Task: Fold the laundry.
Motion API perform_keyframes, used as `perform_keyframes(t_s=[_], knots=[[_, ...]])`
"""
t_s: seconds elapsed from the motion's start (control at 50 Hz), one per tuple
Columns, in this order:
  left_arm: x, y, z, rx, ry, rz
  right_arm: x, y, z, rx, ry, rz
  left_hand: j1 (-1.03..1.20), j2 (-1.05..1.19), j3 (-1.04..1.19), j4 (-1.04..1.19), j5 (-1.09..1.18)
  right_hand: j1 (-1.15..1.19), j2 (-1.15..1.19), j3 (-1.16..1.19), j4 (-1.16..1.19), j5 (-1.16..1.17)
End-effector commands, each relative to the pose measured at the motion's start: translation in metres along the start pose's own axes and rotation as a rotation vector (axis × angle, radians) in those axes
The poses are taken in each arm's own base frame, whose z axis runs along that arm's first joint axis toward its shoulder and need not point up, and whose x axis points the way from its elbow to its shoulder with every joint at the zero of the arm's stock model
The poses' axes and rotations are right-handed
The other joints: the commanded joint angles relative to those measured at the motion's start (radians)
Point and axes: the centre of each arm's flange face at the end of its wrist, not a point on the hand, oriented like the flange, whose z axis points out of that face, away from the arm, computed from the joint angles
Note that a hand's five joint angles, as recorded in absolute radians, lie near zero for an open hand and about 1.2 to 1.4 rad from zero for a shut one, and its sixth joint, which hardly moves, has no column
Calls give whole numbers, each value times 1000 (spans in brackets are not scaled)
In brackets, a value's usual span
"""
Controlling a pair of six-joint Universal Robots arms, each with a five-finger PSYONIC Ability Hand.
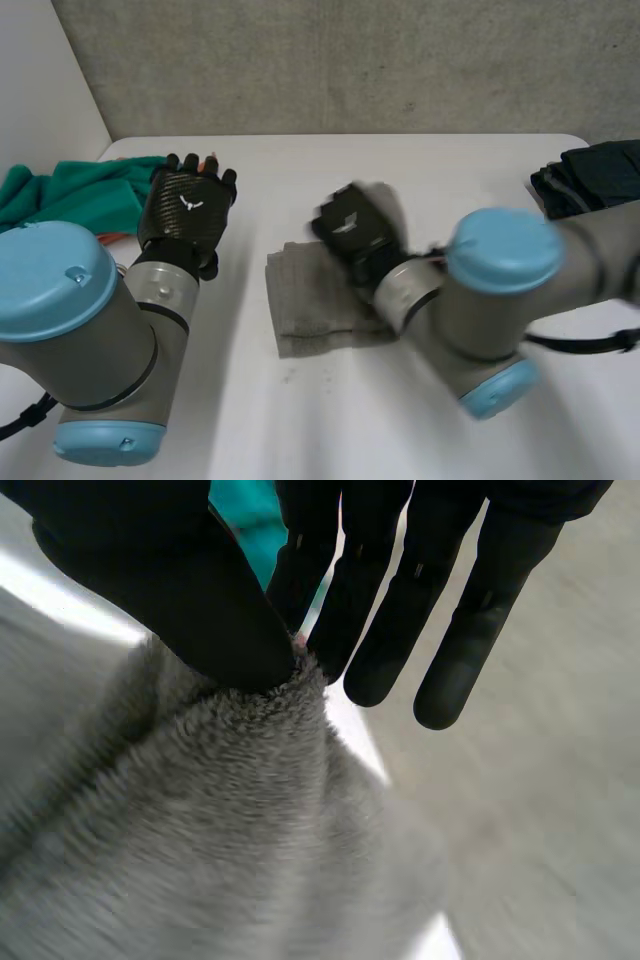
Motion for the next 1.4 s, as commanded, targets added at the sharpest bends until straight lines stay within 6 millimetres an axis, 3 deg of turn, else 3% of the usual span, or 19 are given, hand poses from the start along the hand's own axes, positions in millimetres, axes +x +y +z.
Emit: perform_keyframes(t_s=[0.02,0.1,0.16,0.22,0.3,0.4,0.46,0.56,0.64,0.76,0.86,0.98,1.08,1.2,1.32,1.4], knots=[[-3,-3,2,12,-8,-14,-49,-3,-3,41,-184,62,1,-8,-13,-8,-34,-185,-275,-284,-297,-291],[-4,-13,8,44,-15,-78,-21,-2,-2,20,-124,263,7,-2,-7,-2,-28,-649,-739,-747,-760,-754],[-4,-25,18,84,-18,-178,56,10,-7,11,55,551,25,15,11,15,-10,-851,-942,-950,-963,-957],[9,-32,30,121,38,-280,95,20,-17,7,149,753,25,16,11,16,-10,-887,-977,-986,-999,-993],[38,-43,40,178,182,-379,114,40,-25,-79,198,883,25,16,11,16,-10,-909,-999,-1008,-1021,-1015],[76,-33,57,150,336,-404,117,69,-23,-218,234,914,28,18,14,18,-7,-909,-999,-1008,-1021,-1015],[89,-24,66,114,361,-396,118,83,-21,-289,268,899,28,18,14,18,-7,-909,-999,-1008,-1021,-1015],[113,3,78,5,401,-364,111,93,-16,-339,247,848,31,21,16,21,-5,-909,-999,-1008,-1021,-1015],[120,20,80,-72,389,-324,107,97,-12,-358,227,821,48,39,34,39,13,-909,-999,-1008,-1021,-1015],[109,36,74,-186,237,-199,94,95,-2,-346,120,833,48,39,34,39,13,-909,-999,-1008,-1021,-1015],[114,38,44,-275,174,-53,73,83,8,-326,7,844,28,19,14,19,-7,-909,-999,-1008,-1021,-1015],[100,30,23,-311,131,-15,50,76,16,-332,-55,834,16,7,2,7,-19,-909,-999,-1008,-1021,-1015],[96,30,13,-321,138,-2,39,84,22,-371,-66,798,16,7,2,7,-19,-909,-999,-1008,-1021,-1015],[93,30,10,-325,130,0,46,88,22,-435,-15,676,16,7,2,7,-19,-909,-999,-1008,-1021,-1015],[68,-9,20,-191,67,-93,76,53,10,-367,39,574,19,10,5,10,-16,-909,-999,-1008,-1021,-1015],[62,-24,25,-109,96,-133,85,42,3,-350,83,573,25,15,11,15,-10,-909,-999,-1008,-1021,-1015]])
